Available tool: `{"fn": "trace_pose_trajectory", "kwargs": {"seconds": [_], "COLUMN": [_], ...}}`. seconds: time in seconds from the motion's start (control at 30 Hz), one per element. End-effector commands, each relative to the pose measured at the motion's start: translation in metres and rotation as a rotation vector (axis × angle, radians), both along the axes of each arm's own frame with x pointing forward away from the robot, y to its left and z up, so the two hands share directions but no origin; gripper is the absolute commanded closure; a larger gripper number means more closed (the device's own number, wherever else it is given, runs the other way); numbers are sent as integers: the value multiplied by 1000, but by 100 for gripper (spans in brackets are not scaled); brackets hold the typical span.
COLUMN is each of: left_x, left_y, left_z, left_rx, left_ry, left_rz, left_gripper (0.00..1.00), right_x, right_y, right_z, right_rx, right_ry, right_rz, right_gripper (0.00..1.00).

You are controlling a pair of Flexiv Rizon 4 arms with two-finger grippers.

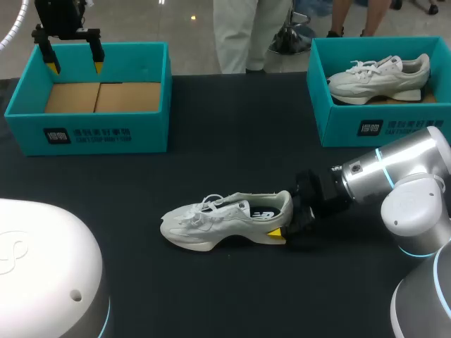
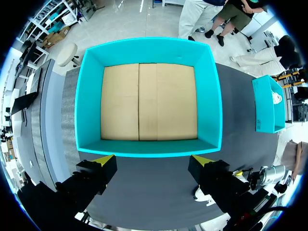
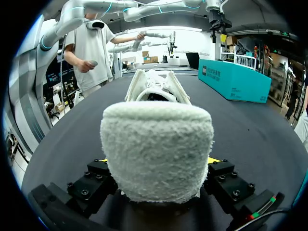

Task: Take the shoe out of the shoebox, open the shoe tongue, remove and reinsert the insole, then place the shoe into the shoebox

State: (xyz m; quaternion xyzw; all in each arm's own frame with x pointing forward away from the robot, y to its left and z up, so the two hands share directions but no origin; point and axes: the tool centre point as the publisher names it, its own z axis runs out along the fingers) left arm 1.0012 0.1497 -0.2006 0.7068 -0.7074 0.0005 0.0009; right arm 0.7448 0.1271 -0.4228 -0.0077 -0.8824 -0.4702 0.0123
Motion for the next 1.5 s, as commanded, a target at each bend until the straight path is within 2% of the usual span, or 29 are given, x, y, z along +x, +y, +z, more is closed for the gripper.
{"fn": "trace_pose_trajectory", "kwargs": {"seconds": [0.03,0.27,0.33,0.53,0.73,1.17,1.5], "left_x": [0,0,-11,-37,-60,-102,-133], "left_y": [0,0,0,-4,-17,-52,-89], "left_z": [0,0,3,11,12,1,-21], "left_rx": [1,1,-29,-16,45,34,25], "left_ry": [0,0,-23,-28,-45,-70,-39], "left_rz": [0,0,-2,49,90,59,59], "left_gripper": [0,0,0,0,0,0,0], "right_x": [0,0,0,0,0,0,0], "right_y": [4,4,4,4,4,4,4], "right_z": [-2,-2,-2,-2,-2,-2,-2], "right_rx": [-5,-5,-5,-5,-5,-5,-5], "right_ry": [1,1,1,1,1,1,1], "right_rz": [-1,-1,-1,-1,-1,-1,-1], "right_gripper": [100,100,100,100,100,100,100]}}
